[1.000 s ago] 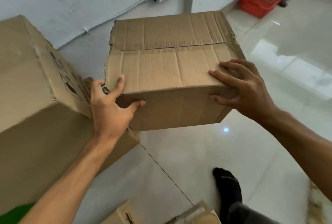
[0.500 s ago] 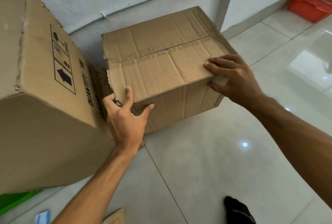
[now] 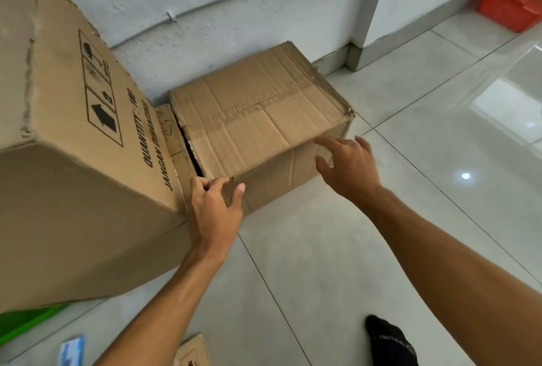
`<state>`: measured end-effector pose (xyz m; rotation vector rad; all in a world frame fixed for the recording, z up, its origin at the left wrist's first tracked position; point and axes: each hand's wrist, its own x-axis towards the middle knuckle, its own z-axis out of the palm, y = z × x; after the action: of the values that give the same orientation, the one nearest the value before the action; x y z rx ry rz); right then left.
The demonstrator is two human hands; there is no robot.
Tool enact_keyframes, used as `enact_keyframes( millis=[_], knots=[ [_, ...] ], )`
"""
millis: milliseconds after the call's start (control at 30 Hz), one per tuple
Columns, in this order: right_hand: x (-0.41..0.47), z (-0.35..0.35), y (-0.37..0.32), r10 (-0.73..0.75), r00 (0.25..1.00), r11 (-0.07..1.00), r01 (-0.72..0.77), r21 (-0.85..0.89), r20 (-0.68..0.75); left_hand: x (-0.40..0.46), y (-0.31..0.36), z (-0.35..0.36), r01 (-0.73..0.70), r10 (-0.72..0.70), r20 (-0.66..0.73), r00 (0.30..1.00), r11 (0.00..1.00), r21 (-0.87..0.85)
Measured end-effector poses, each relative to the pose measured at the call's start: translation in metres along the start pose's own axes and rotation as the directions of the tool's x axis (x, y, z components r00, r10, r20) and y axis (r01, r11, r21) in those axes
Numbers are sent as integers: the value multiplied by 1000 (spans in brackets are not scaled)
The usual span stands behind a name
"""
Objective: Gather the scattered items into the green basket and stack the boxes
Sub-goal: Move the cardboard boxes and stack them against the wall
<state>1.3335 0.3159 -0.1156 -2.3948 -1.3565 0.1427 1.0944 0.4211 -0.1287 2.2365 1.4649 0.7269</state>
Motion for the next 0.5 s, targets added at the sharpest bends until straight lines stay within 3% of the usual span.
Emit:
enact_keyframes(
  millis=[100,333,500],
  knots=[
    [-22,-7,-4,19,998,1000,-18,14,-61,-9,2,-11,-81,84,83,993,996,-36],
    [-91,-35,-30,53,996,998,-51,-29,75,-46,0,-50,-257,259,315,913,965,-49],
    [-138,-62,-65,72,994,996,-67,-55,88,-72,-9,-96,-270,268,382,884,962,-49]
  ],
)
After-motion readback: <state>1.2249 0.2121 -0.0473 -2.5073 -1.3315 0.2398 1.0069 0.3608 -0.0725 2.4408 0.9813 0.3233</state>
